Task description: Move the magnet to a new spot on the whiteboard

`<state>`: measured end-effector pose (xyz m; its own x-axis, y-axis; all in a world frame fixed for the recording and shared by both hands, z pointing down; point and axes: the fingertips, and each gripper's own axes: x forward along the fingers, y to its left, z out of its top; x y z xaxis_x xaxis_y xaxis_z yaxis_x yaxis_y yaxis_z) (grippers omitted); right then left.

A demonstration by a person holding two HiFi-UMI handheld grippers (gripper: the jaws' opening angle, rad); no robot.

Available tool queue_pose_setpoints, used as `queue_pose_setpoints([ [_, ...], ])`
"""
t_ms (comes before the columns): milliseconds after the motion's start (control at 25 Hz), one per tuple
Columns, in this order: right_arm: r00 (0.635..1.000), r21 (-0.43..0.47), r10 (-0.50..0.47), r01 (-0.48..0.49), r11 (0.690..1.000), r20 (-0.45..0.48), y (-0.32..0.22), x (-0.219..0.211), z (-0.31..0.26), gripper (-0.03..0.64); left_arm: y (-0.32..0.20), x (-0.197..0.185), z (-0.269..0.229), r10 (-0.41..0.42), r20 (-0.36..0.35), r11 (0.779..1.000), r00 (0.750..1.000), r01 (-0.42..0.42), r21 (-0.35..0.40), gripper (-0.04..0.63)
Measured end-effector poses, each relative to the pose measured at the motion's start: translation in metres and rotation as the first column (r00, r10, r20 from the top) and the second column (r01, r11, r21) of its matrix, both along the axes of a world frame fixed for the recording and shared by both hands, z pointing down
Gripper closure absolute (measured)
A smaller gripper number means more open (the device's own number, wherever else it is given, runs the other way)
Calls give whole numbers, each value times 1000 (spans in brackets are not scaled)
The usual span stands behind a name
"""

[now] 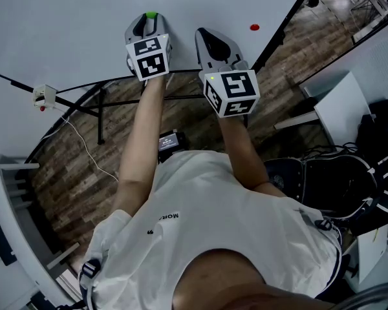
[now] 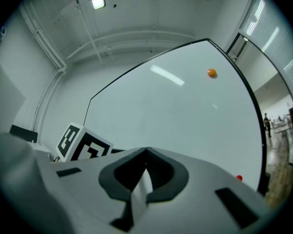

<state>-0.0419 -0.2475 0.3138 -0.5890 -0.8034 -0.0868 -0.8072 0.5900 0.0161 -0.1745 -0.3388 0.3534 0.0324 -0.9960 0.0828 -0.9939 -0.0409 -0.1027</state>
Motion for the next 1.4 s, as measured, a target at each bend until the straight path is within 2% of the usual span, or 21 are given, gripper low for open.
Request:
queue_pose_setpoints([
  [600, 1000, -5, 3, -3, 1000, 0, 2, -1, 1, 604, -4, 1, 1, 14, -10, 1000, 1000, -15, -13, 474],
  [1200, 1000, -12, 0, 1, 1000, 6, -6, 3, 3, 604, -10, 2, 5, -18, -18, 1000, 1000, 18, -3, 474],
  [1400, 1000, -16, 11, -10, 1000, 9, -7, 8, 5, 604, -8, 5, 5, -13, -78, 1000, 997, 14, 4, 474],
])
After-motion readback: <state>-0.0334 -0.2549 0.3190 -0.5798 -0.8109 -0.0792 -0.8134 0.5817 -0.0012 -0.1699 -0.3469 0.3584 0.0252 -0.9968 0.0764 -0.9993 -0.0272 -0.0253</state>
